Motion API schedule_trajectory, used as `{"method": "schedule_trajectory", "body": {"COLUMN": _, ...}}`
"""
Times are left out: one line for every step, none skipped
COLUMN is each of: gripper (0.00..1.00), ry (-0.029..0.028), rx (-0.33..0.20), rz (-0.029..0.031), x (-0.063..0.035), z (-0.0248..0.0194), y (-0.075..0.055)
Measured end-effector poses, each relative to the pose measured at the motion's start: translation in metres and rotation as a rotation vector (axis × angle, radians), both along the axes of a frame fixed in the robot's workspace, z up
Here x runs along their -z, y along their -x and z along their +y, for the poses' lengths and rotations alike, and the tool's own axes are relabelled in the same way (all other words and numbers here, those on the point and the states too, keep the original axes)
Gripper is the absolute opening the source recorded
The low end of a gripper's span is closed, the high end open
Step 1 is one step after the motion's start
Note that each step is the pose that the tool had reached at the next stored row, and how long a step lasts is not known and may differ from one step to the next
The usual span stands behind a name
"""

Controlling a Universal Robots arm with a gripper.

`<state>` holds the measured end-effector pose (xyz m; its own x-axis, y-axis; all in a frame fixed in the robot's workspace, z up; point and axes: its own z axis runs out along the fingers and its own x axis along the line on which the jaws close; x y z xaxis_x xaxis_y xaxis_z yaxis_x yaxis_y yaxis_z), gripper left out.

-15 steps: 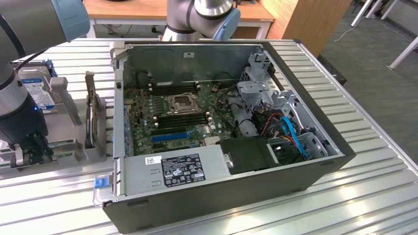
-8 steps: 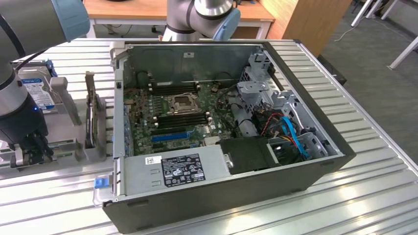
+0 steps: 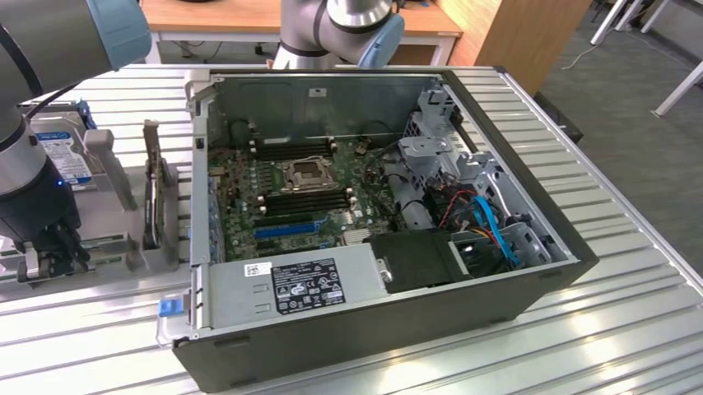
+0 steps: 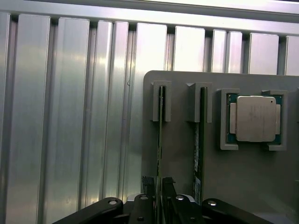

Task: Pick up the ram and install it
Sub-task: 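Pick up the ram and move it above insertion slot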

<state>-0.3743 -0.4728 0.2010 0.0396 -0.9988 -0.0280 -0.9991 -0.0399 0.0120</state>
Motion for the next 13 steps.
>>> {"method": "schedule_trajectory", "body": {"gripper": 0.21, "ry": 0.0000, "rx": 0.000, "rz": 0.0000, "x": 0.0000, "z": 0.0000, "y": 0.0000}}
{"method": "schedule_trajectory", "body": {"gripper": 0.21, "ry": -0.0001, "rx": 0.000, "rz": 0.0000, "x": 0.0000, "z": 0.0000, "y": 0.0000}}
{"method": "schedule_trajectory", "body": {"gripper": 0.21, "ry": 0.0000, "rx": 0.000, "rz": -0.0001, "x": 0.0000, "z": 0.0000, "y": 0.0000}}
{"method": "schedule_trajectory", "body": {"gripper": 0.21, "ry": 0.0000, "rx": 0.000, "rz": 0.0000, "x": 0.0000, "z": 0.0000, "y": 0.0000}}
{"method": "schedule_trajectory", "body": {"gripper": 0.21, "ry": 0.0000, "rx": 0.000, "rz": 0.0000, "x": 0.0000, "z": 0.0000, "y": 0.0000}}
{"method": "schedule_trajectory", "body": {"gripper": 0.21, "ry": -0.0001, "rx": 0.000, "rz": -0.0001, "x": 0.0000, "z": 0.0000, "y": 0.0000}}
{"method": "schedule_trajectory", "body": {"gripper": 0.21, "ry": -0.0001, "rx": 0.000, "rz": 0.0000, "x": 0.0000, "z": 0.0000, "y": 0.0000}}
{"method": "schedule_trajectory", "body": {"gripper": 0.20, "ry": -0.0003, "rx": 0.000, "rz": 0.0000, "x": 0.0000, "z": 0.0000, "y": 0.0000}}
{"method": "schedule_trajectory", "body": {"gripper": 0.13, "ry": -0.0001, "rx": 0.000, "rz": 0.0000, "x": 0.0000, "z": 0.0000, "y": 0.0000}}
{"method": "schedule_trajectory", "body": {"gripper": 0.11, "ry": 0.0000, "rx": 0.000, "rz": 0.0000, "x": 0.0000, "z": 0.0000, "y": 0.0000}}
{"method": "schedule_trajectory", "body": {"gripper": 0.11, "ry": -0.0001, "rx": 0.000, "rz": 0.0000, "x": 0.0000, "z": 0.0000, "y": 0.0000}}
{"method": "schedule_trajectory", "body": {"gripper": 0.11, "ry": 0.0000, "rx": 0.000, "rz": -0.0001, "x": 0.0000, "z": 0.0000, "y": 0.0000}}
{"method": "schedule_trajectory", "body": {"gripper": 0.11, "ry": 0.0000, "rx": 0.000, "rz": 0.0000, "x": 0.0000, "z": 0.0000, "y": 0.0000}}
